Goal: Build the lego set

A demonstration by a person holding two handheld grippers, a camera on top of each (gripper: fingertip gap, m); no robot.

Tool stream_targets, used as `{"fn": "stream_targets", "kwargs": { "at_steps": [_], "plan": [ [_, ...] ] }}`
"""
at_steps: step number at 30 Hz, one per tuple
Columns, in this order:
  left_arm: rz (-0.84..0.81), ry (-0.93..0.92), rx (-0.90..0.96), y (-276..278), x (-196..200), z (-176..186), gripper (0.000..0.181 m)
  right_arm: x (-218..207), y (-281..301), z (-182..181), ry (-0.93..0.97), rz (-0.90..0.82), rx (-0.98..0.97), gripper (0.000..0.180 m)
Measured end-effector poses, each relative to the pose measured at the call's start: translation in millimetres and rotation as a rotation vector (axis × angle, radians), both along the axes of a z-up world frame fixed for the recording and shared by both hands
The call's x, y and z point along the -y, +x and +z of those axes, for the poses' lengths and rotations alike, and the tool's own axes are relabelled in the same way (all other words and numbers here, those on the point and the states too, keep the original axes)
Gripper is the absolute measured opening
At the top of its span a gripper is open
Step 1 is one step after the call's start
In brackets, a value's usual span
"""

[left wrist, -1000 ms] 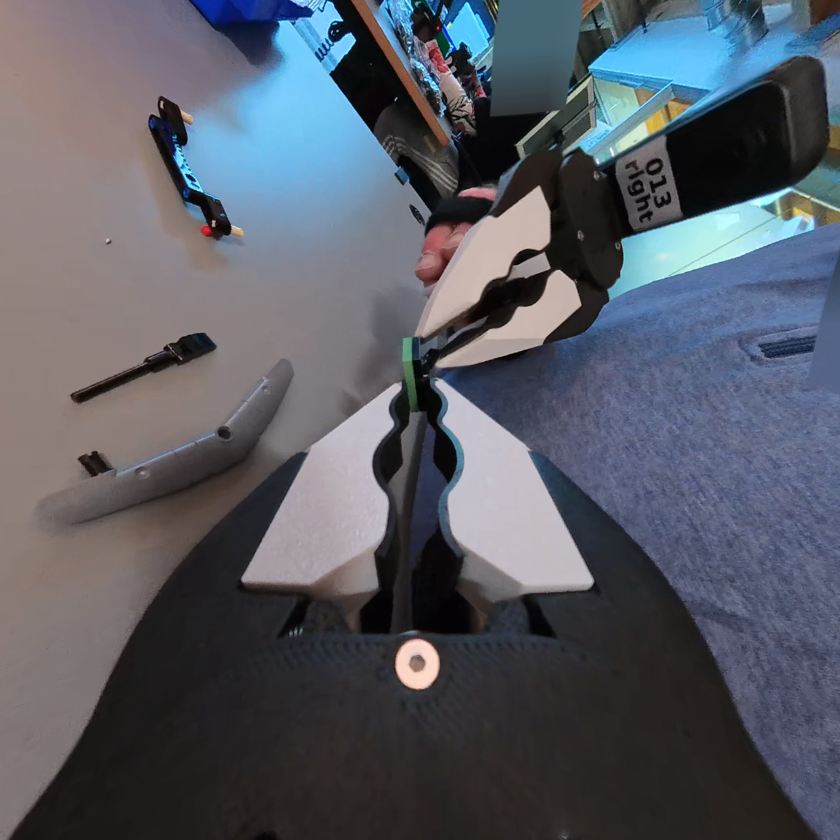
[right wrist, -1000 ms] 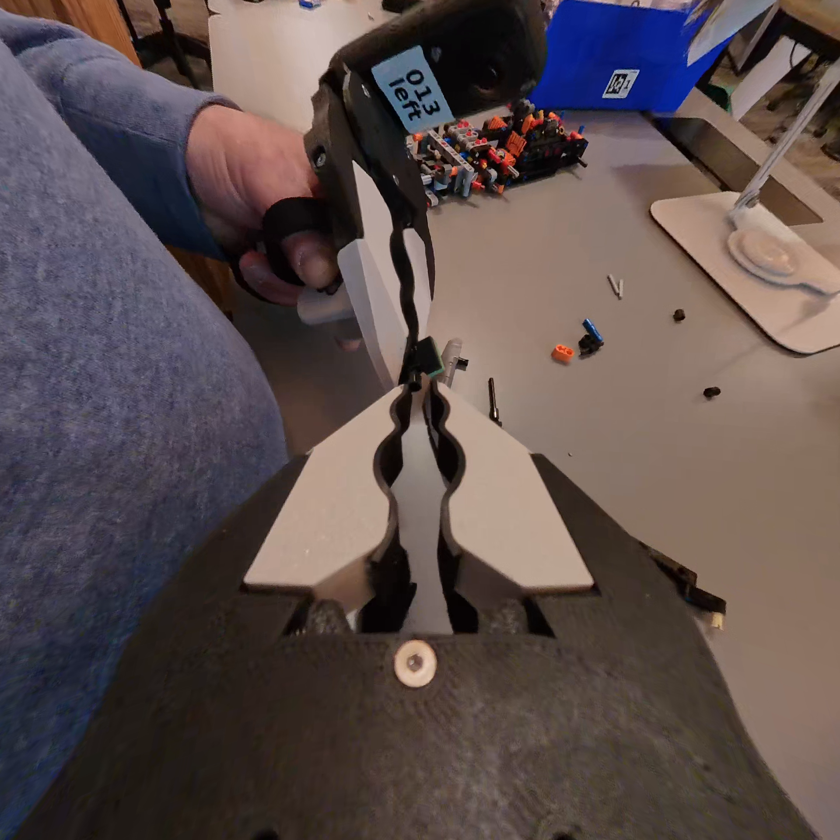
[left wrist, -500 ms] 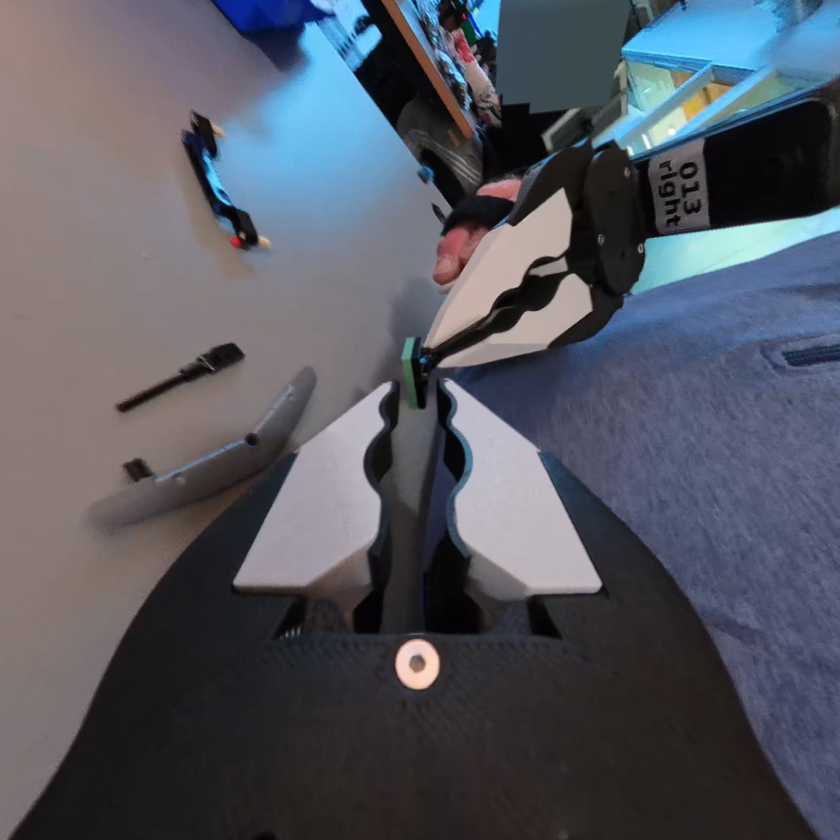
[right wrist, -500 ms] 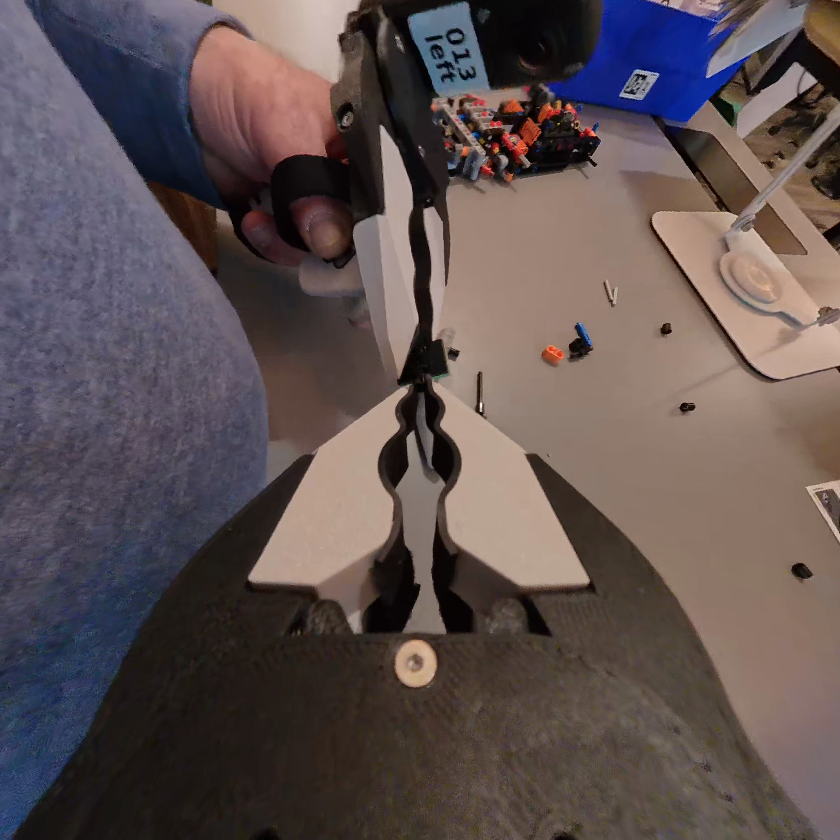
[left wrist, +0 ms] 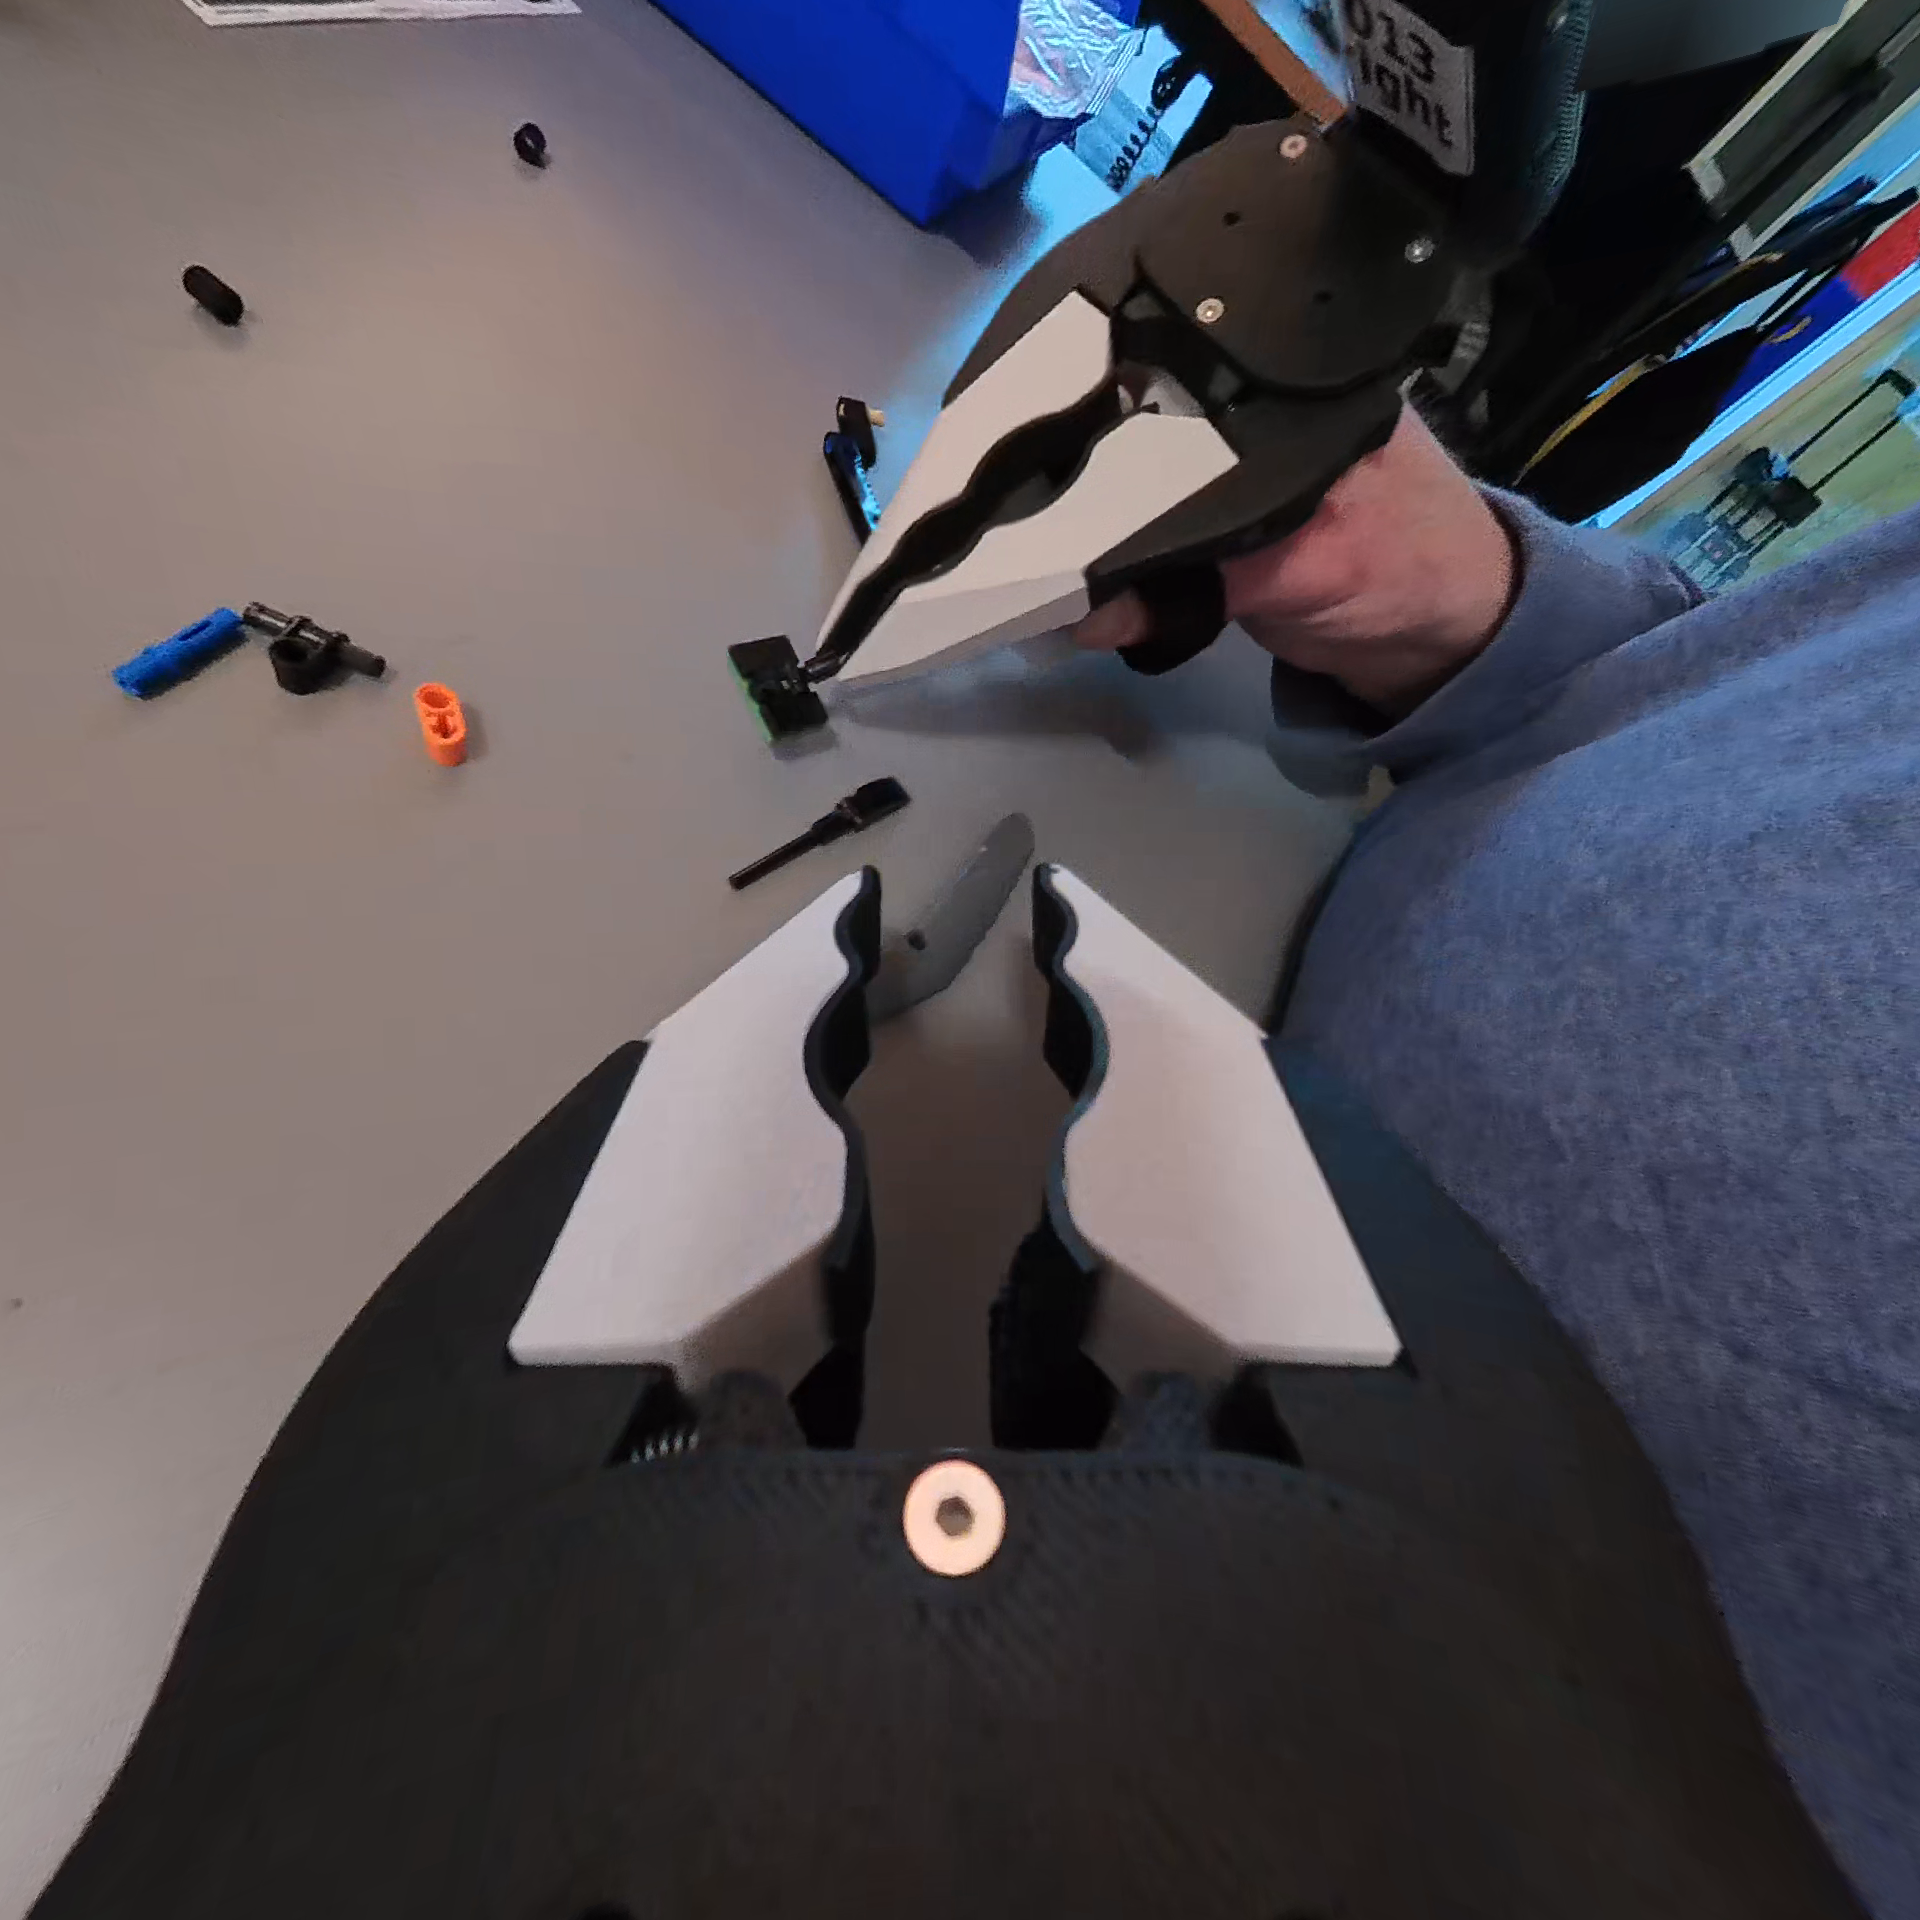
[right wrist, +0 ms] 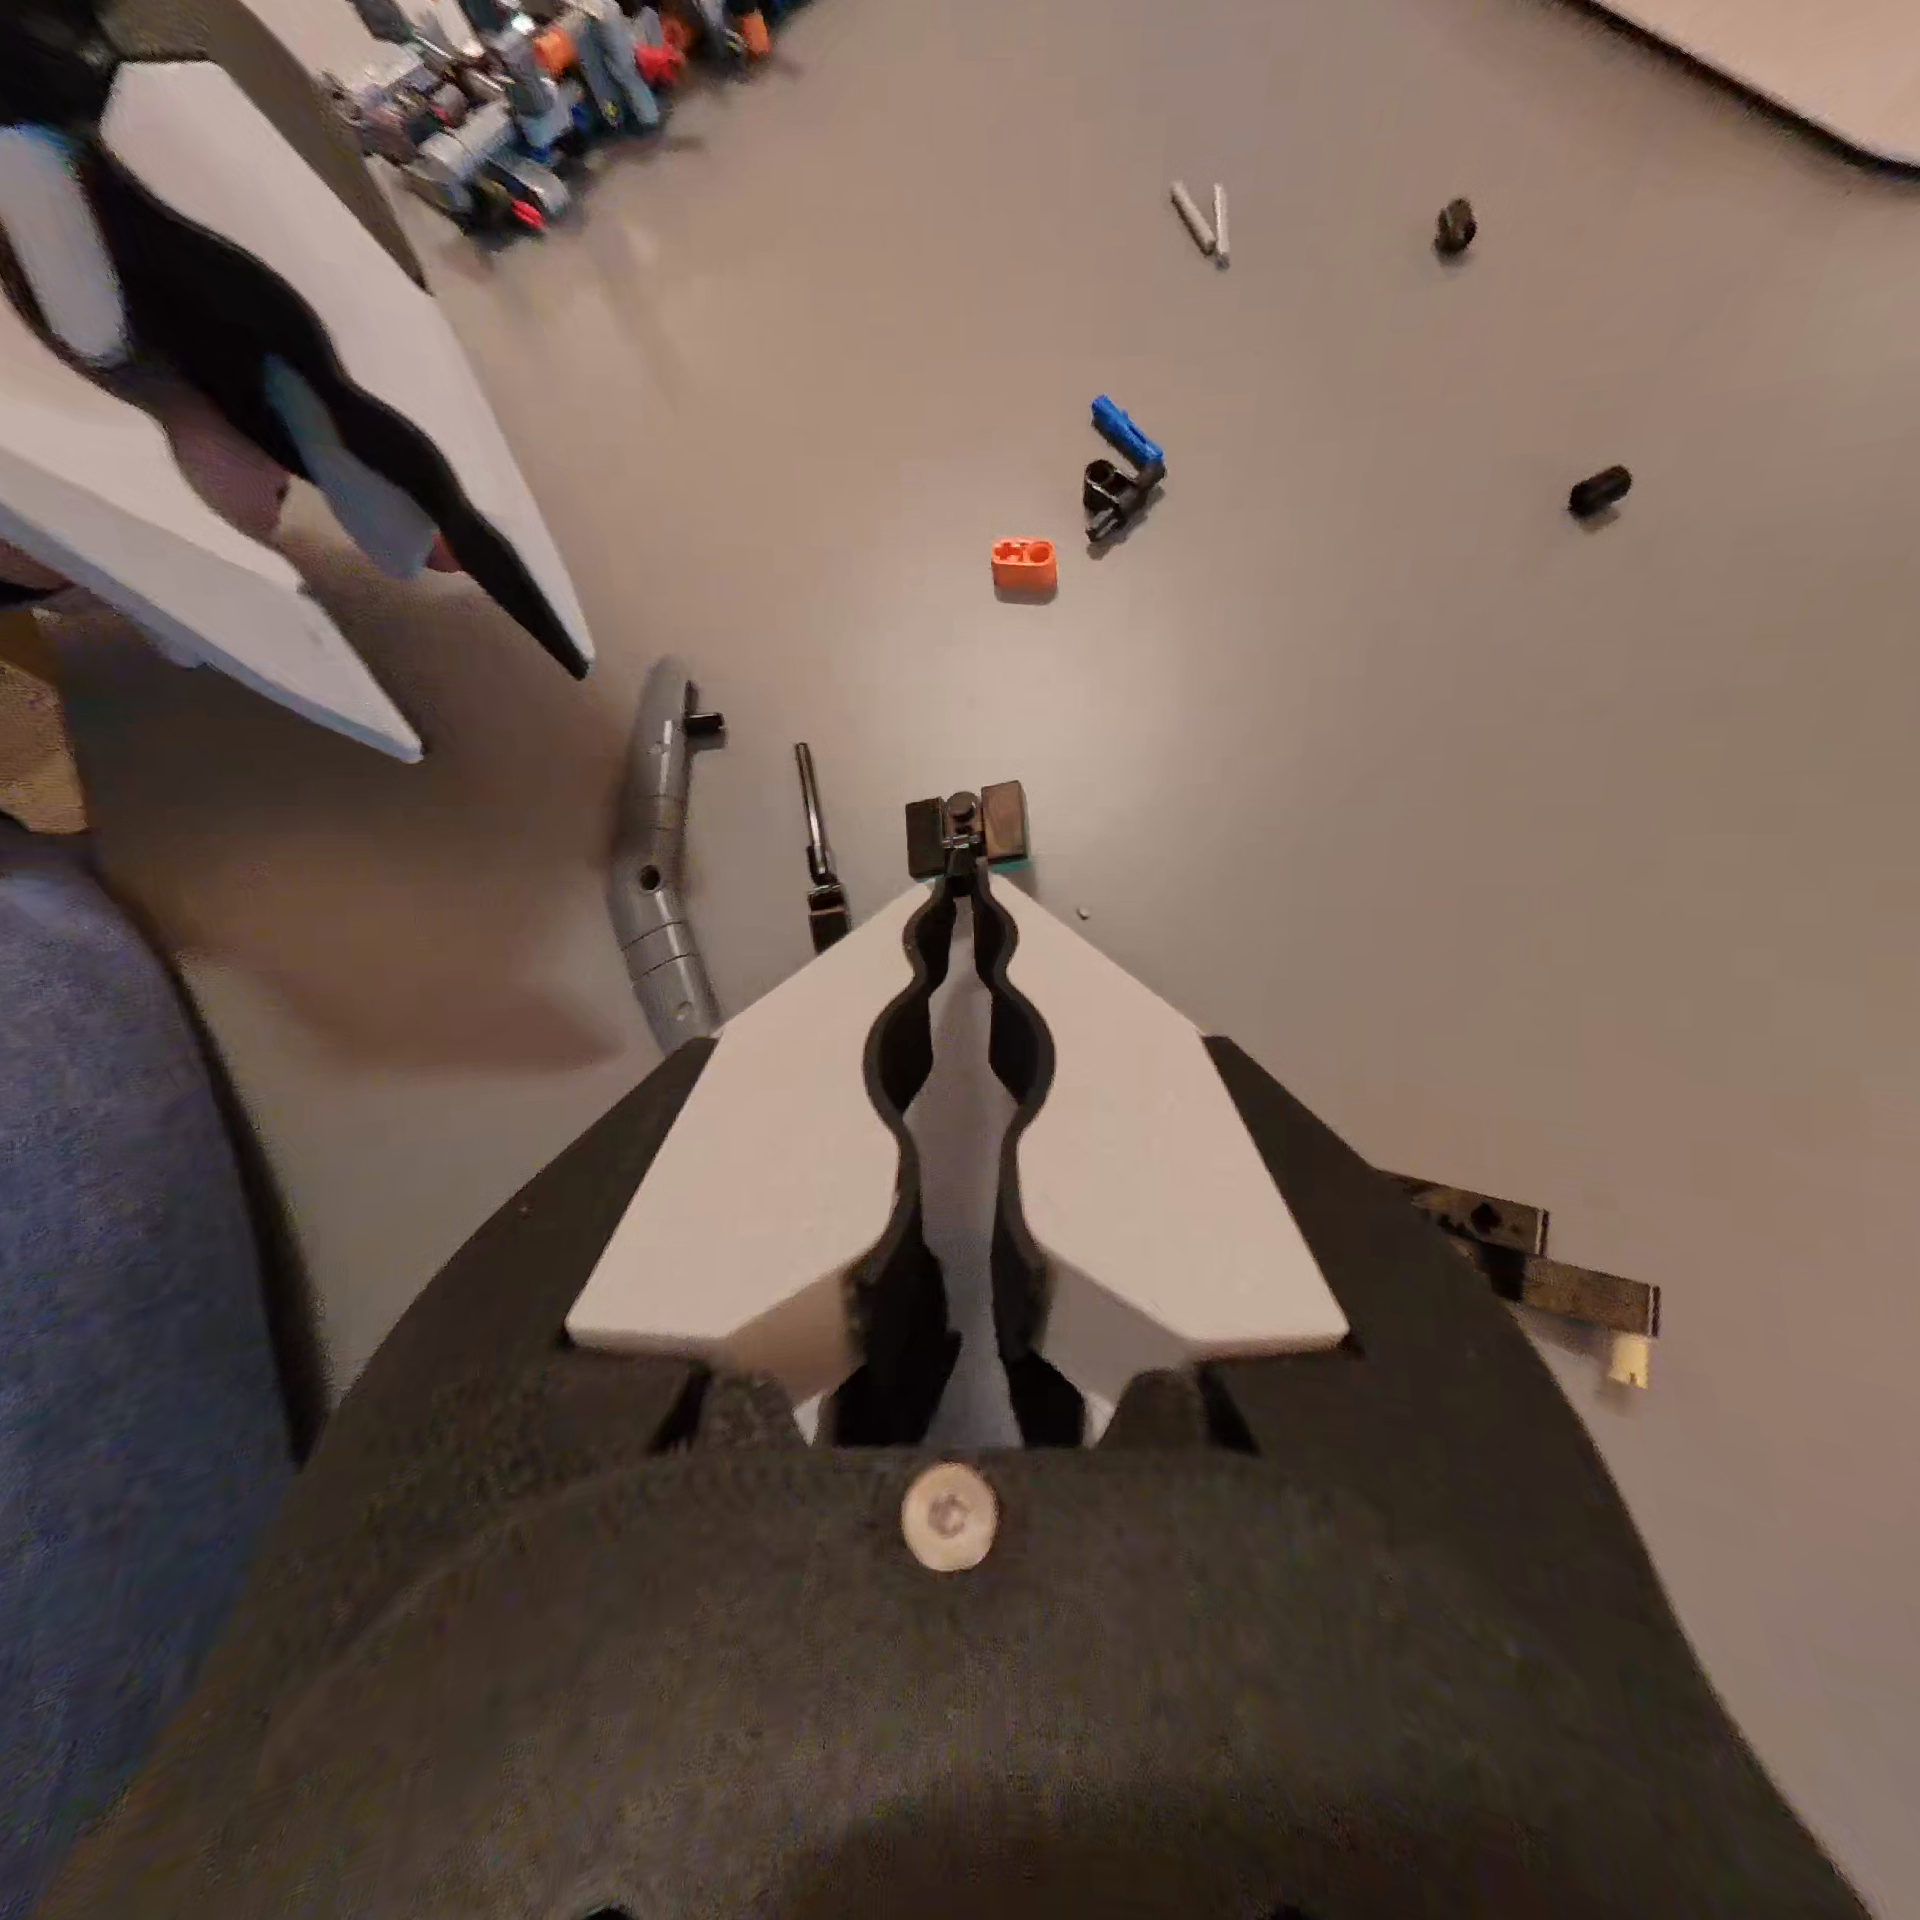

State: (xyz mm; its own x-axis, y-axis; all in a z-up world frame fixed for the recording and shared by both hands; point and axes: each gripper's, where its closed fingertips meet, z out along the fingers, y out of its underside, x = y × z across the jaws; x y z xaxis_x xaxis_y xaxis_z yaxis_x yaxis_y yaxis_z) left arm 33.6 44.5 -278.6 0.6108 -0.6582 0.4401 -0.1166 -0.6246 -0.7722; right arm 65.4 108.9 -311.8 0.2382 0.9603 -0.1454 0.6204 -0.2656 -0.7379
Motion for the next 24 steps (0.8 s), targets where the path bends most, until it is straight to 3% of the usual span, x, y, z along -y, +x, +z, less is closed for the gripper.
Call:
{"fn": "stream_targets", "kwargs": {
  "at_steps": [9,15,24],
  "plan": [
    [-0.002,0.016,-0.033,-7.6,-4.9,-5.4,0.027,-0.8,12.2,1.1,-0.018,-0.027,0.010,0.014],
    [-0.003,0.047,-0.075,-9.9,-7.1,-6.8,0.027,26.6,13.4,10.1,0.021,0.075,-0.003,0.011],
    [-0.008,0.144,-0.130,-17.4,-0.7,0.8,0.029,35.0,-8.5,13.5,0.082,0.137,0.001,0.015]
  ]
}}
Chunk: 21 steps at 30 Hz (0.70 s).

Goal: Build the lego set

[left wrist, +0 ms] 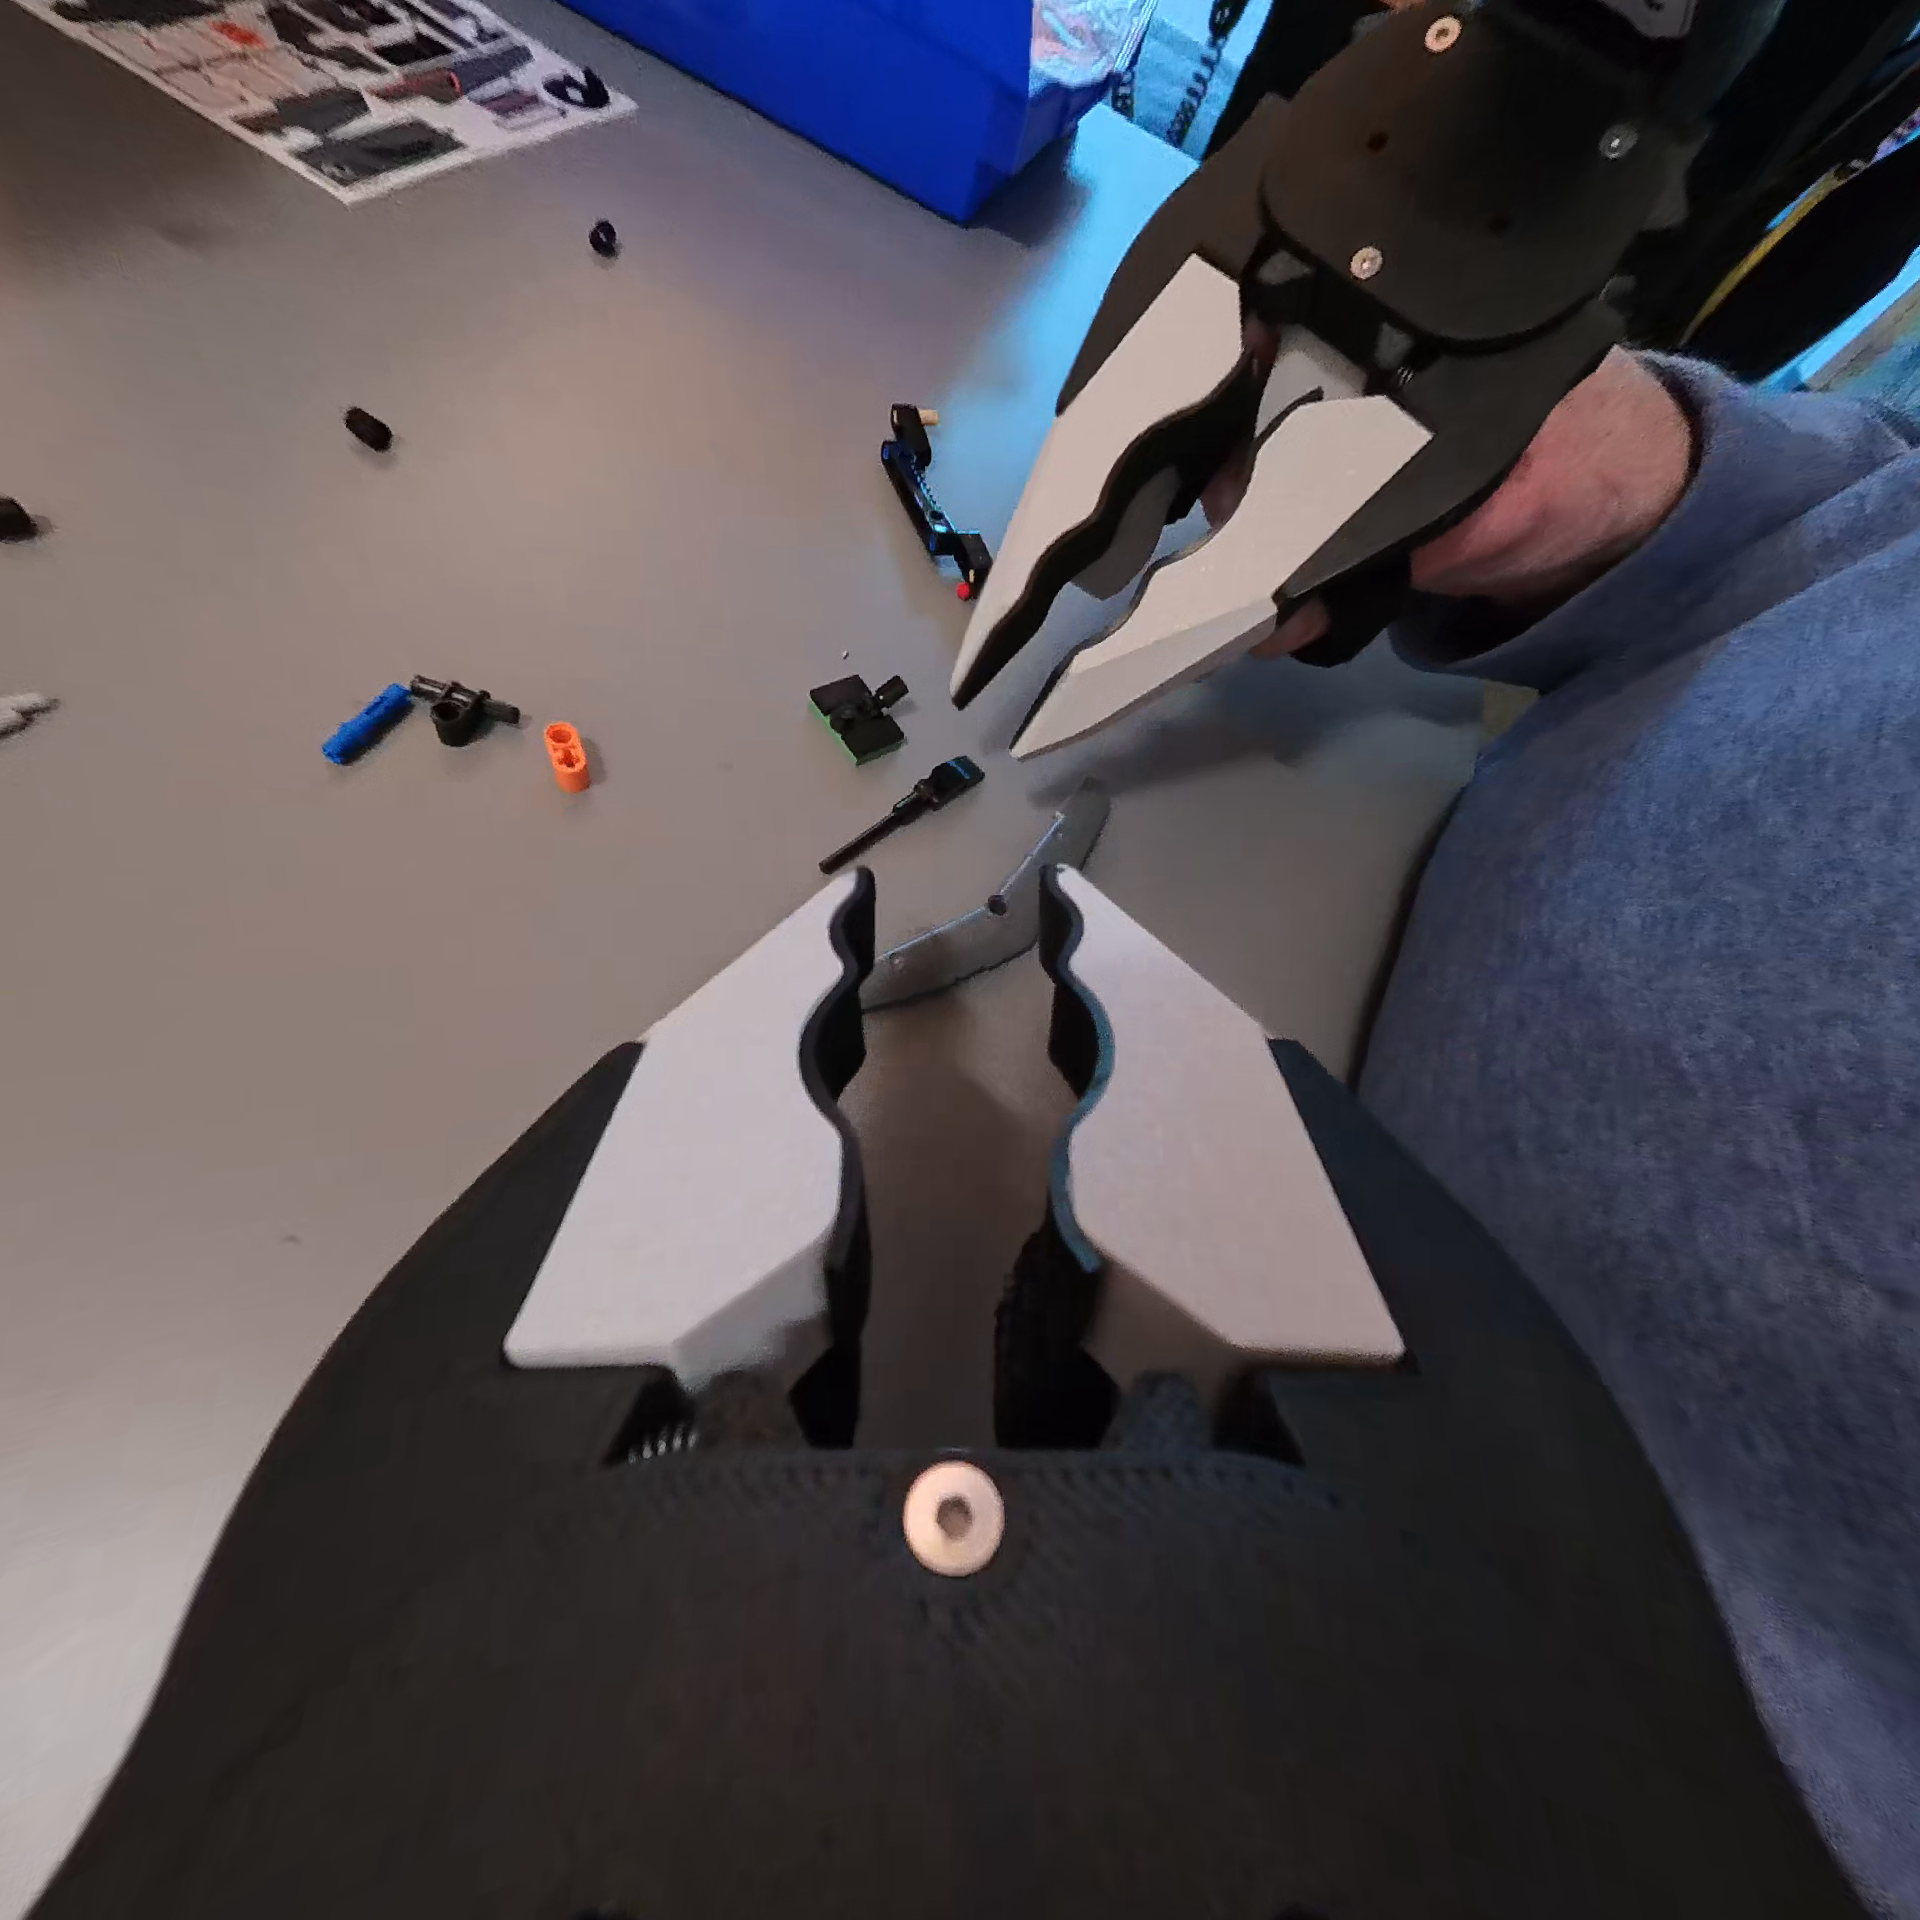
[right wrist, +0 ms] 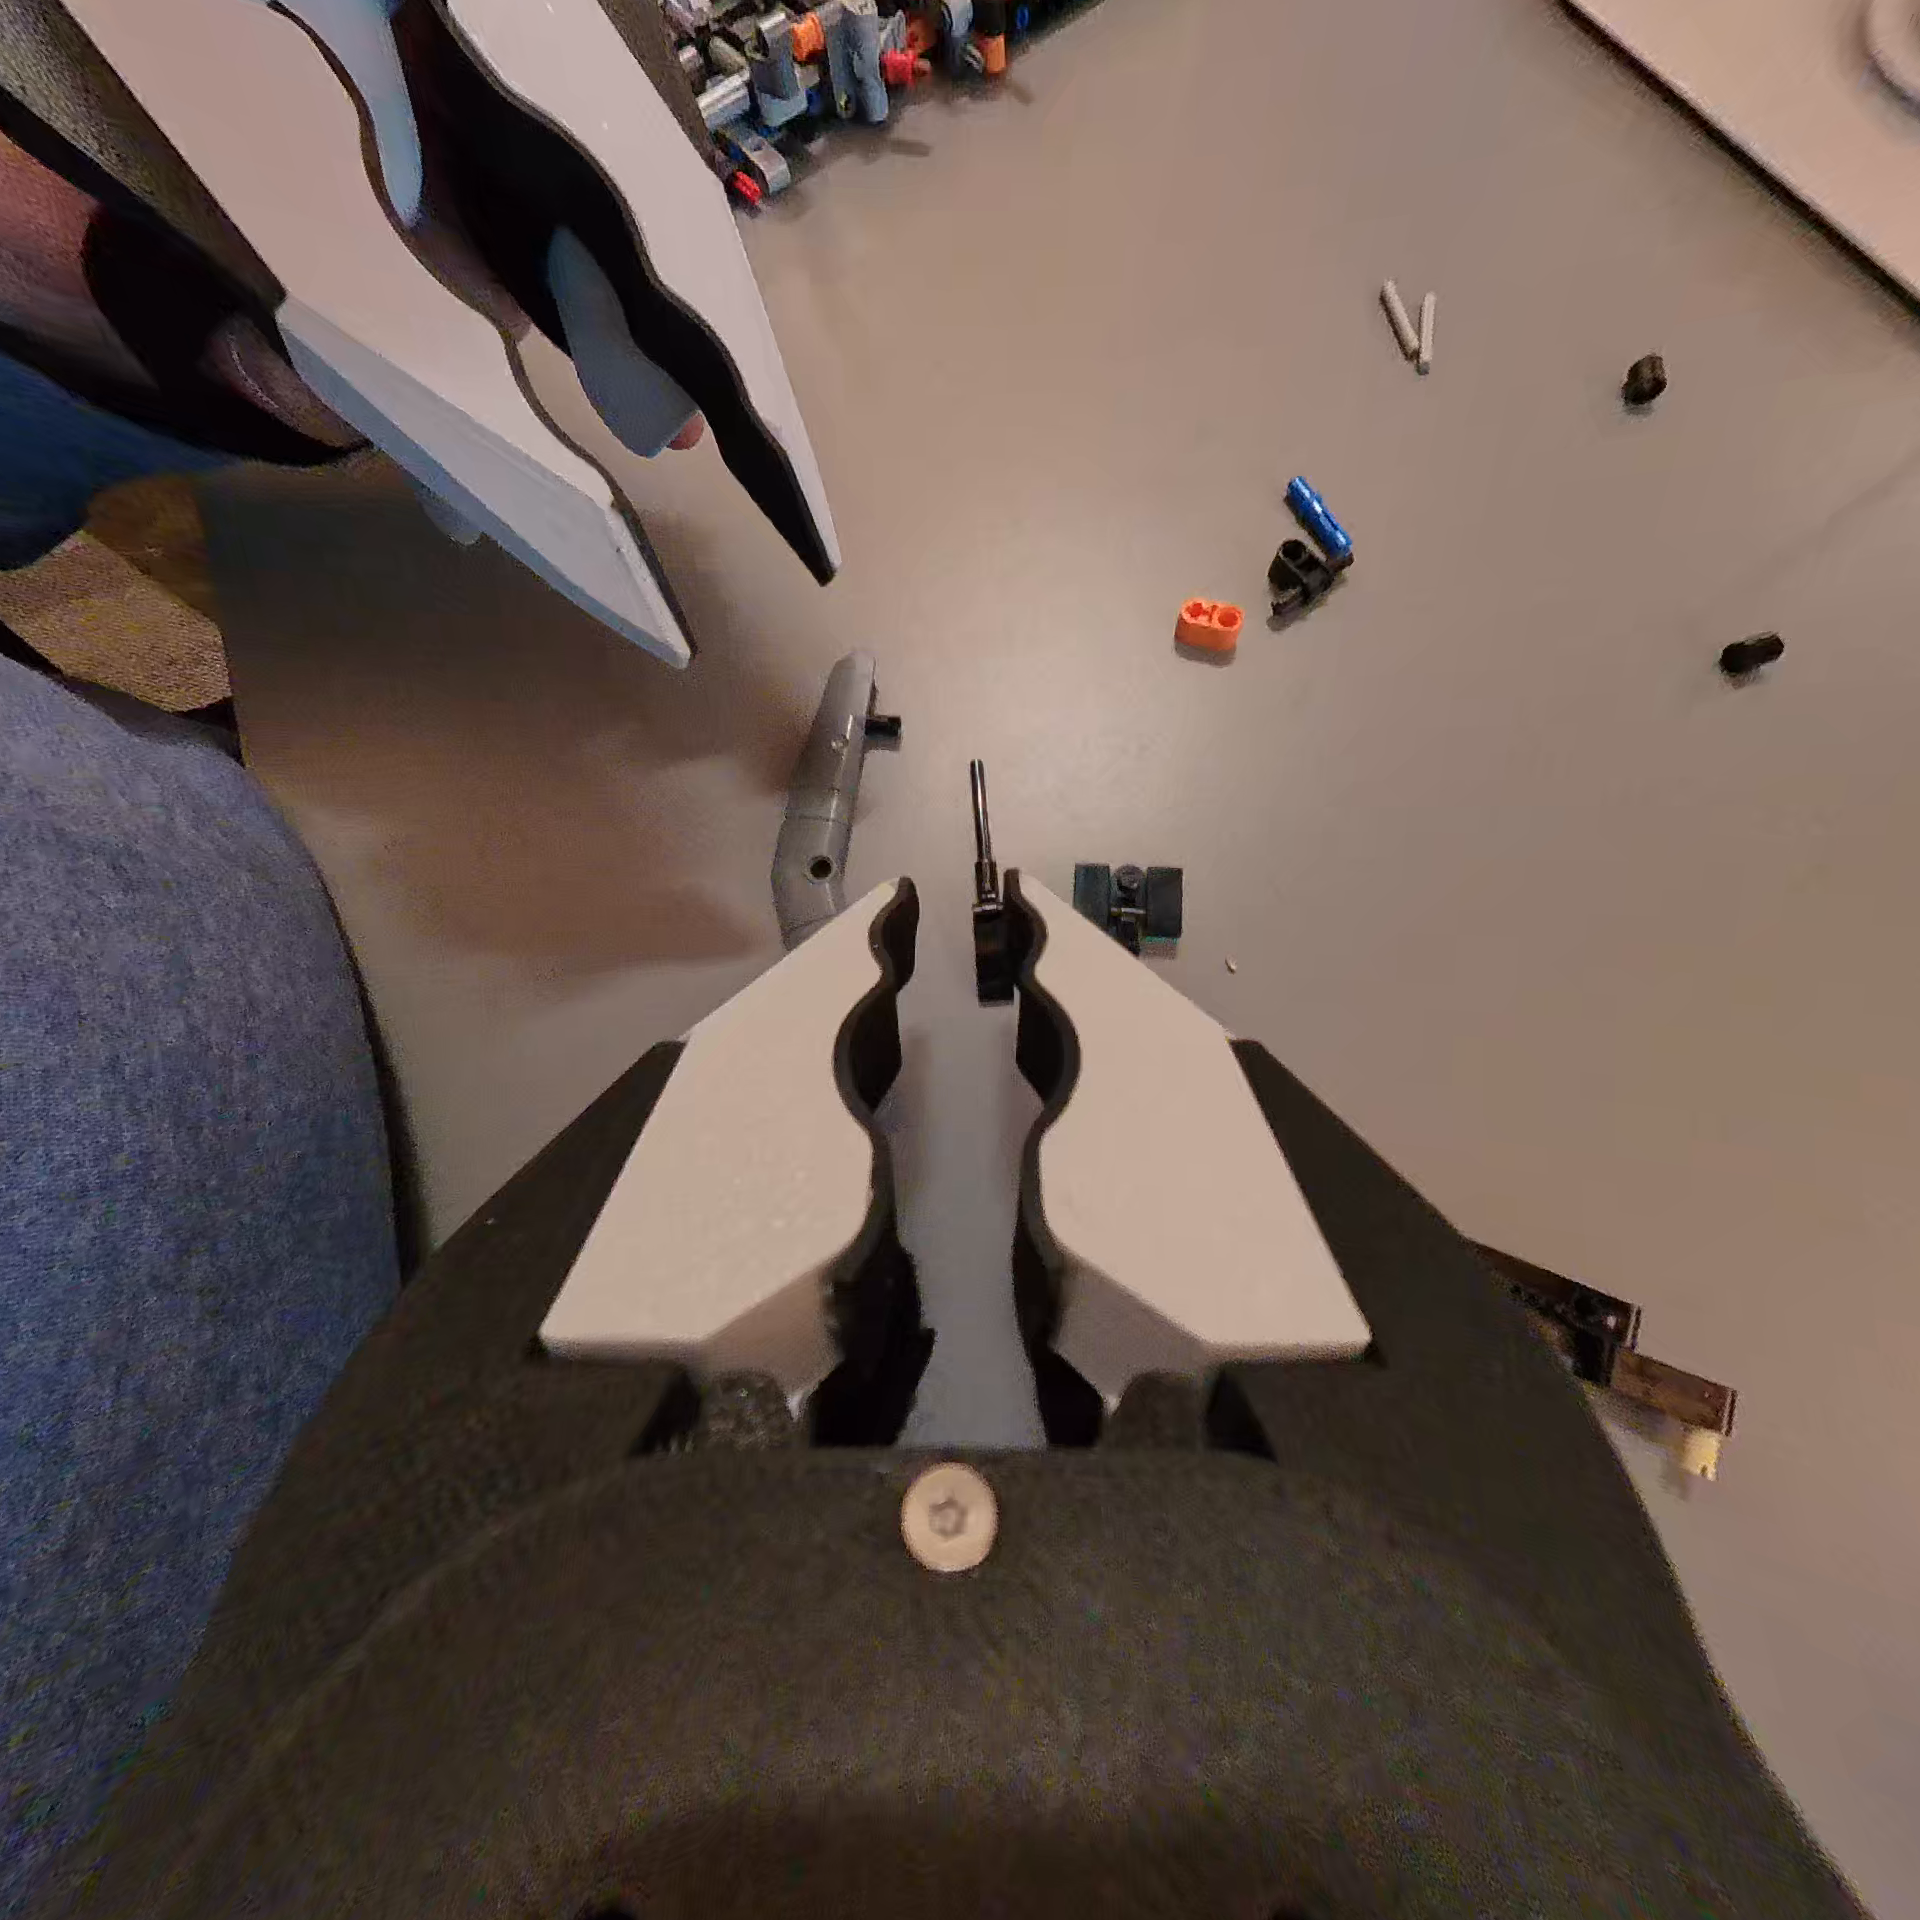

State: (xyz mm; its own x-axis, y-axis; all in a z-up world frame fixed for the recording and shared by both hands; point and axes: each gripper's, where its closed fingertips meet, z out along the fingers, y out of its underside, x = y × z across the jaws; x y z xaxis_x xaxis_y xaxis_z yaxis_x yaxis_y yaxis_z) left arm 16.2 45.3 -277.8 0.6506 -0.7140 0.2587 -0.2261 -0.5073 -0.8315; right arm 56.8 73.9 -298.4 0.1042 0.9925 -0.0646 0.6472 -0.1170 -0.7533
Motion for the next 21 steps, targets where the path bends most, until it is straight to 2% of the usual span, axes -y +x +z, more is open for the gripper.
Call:
{"fn": "stream_targets", "kwargs": {
  "at_steps": [8,21],
  "plan": [
    [0.004,0.030,-0.061,-17.4,8.4,-3.2,0.036,-0.9,-4.9,-2.5,0.021,-0.031,0.012,0.021],
    [-0.040,0.045,-0.035,-15.4,15.2,-8.9,0.034,-2.2,0.2,-18.8,0.010,-0.068,0.082,0.022]
  ]
}}
